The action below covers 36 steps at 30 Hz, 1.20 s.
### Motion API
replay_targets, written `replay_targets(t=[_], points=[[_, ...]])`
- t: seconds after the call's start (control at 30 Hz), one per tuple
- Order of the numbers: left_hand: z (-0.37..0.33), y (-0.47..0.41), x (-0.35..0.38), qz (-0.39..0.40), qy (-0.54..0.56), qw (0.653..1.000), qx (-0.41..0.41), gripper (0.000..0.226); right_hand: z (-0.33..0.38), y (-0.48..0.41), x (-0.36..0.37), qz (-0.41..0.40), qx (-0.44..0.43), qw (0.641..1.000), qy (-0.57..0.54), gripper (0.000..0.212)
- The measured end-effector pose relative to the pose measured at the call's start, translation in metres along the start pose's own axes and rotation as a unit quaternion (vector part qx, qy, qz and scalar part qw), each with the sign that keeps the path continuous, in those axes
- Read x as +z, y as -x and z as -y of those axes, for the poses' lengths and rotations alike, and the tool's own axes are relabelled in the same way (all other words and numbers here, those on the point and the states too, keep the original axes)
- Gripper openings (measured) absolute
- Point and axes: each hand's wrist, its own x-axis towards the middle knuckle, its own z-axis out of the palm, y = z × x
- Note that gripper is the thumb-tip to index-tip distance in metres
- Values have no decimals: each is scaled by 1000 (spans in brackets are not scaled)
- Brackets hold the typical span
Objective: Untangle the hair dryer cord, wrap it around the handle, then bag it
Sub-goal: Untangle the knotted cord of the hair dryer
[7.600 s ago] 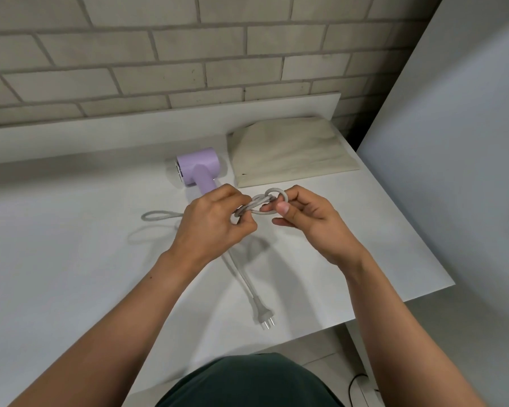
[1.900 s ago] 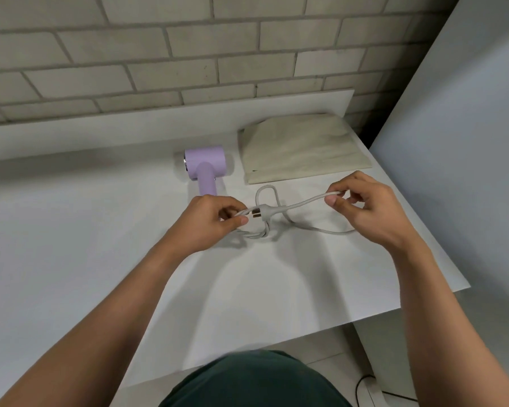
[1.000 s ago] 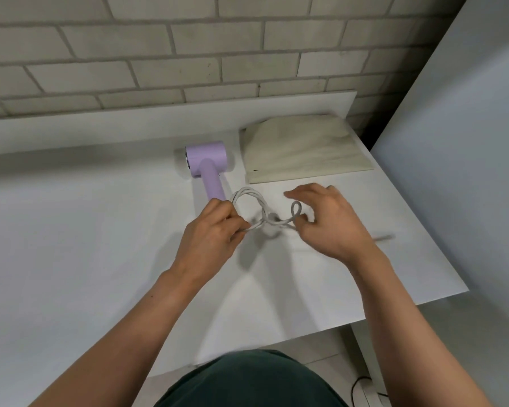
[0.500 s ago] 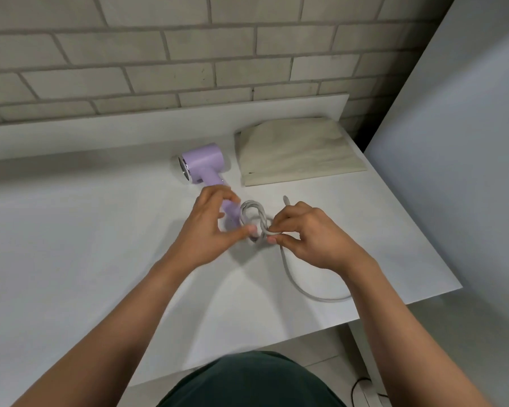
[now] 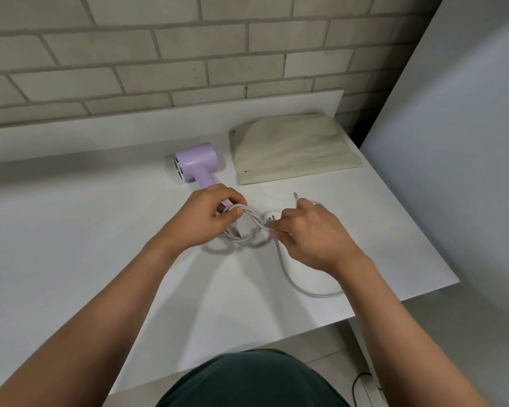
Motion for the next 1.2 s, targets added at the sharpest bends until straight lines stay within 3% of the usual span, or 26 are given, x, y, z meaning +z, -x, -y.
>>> replay_targets(t=[0.23, 0.33, 0.5, 0.6, 0.7, 0.8, 0.9, 0.97, 1.07, 1.2], points=[[-10, 0, -14, 45, 97, 994, -30, 11, 16, -4, 8, -84, -1, 996, 24, 16], [-16, 1, -5, 36, 157, 986, -42, 15, 31, -7, 15, -98, 15, 995, -27, 12], [-25, 1, -1, 23, 223, 971, -80, 27, 40, -9, 22, -87, 114, 979, -144, 38], [-27, 3, -2, 18, 233, 967, -97, 18, 38, -11, 26, -86, 120, 979, -138, 41], [-29, 4, -6, 0, 205, 974, -93, 4, 33, -12, 27, -100, 104, 983, -110, 32], [-29, 5, -7, -13, 137, 987, -85, 5, 33, -14, 25, -122, 95, 981, -114, 20], [-34, 5, -6, -14, 76, 993, -90, 17, 37, -16, 23, -107, 90, 985, -102, 22], [-37, 5, -8, 7, 125, 985, -117, 13, 38, -18, 21, -91, 92, 987, -95, 28], [-41, 4, -16, 42, 145, 977, -152, 32, 37, -20, 15, -72, 94, 990, -82, 31], [-45, 0, -21, 75, 61, 981, -169, 20, 37, -23, 14, -44, 98, 991, -79, 31]])
